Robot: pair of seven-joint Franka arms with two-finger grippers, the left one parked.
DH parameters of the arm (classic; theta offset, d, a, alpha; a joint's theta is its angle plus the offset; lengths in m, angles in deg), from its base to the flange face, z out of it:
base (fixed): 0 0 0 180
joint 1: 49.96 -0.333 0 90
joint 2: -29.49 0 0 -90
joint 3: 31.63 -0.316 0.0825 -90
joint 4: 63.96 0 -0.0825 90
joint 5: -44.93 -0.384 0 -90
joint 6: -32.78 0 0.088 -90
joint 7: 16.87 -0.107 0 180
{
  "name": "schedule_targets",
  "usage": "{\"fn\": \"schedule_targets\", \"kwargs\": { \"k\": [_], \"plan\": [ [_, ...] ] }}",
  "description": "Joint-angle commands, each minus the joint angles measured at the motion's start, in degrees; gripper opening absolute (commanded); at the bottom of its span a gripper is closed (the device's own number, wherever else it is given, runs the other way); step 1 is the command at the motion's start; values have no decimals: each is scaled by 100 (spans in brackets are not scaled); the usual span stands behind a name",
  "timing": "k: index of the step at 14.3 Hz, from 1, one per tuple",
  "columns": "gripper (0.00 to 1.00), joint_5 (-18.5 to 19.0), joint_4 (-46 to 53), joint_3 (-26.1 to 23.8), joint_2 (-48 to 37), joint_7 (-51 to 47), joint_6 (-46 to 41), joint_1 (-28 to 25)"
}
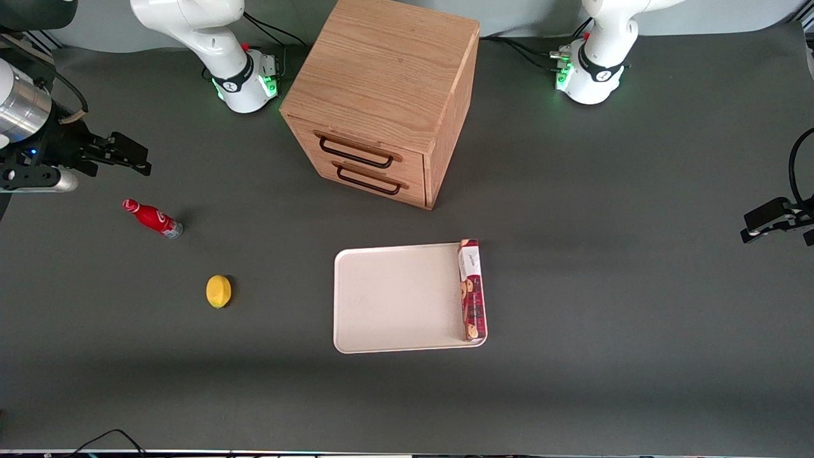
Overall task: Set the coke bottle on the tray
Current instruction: 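Move the right gripper down over the red Coca-Cola bottle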
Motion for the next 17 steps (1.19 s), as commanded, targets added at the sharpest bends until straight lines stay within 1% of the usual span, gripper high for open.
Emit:
{"fn": "schedule_targets", "kwargs": {
  "k": [1, 3, 5, 6, 7, 10, 11, 12, 13, 14, 15, 17],
  "plan": [
    [100, -84, 252, -33, 49, -361, -230, 29],
    [100, -58, 348, -33, 40, -469, -318, 38],
    [100, -40, 576, 116, 23, -329, -677, 47],
    [100, -14, 586, 299, -38, 150, -940, 47],
    [100, 126, 551, 536, -126, 764, -1038, 47],
    [100, 468, 184, 1222, -171, 2154, -996, 64],
    [100, 609, -1, 1355, -188, 2438, -839, 64],
    [100, 697, -342, 1443, -197, 2519, -576, 90],
    [100, 698, -876, 1592, -301, 2607, -121, 99],
    [100, 716, -1569, 1672, -476, 2668, 562, 99],
    [100, 812, -2307, 1785, -626, 2721, 1291, 108],
    [100, 944, -3452, 1971, -733, 2748, 2584, 117]
  ]
}}
